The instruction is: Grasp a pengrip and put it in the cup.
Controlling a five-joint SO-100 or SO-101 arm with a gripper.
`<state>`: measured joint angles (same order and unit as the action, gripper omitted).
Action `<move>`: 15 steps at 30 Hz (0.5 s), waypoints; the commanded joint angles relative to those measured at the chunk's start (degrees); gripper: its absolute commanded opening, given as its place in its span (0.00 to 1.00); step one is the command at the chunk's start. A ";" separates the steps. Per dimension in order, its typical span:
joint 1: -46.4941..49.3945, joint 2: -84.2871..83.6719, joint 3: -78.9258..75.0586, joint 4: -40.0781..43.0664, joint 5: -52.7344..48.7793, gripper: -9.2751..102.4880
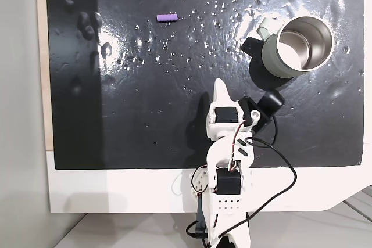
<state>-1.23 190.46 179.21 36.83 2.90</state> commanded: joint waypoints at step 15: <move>-5.45 -47.55 -63.72 24.17 3.78 0.12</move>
<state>-4.31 152.23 131.48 55.99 5.10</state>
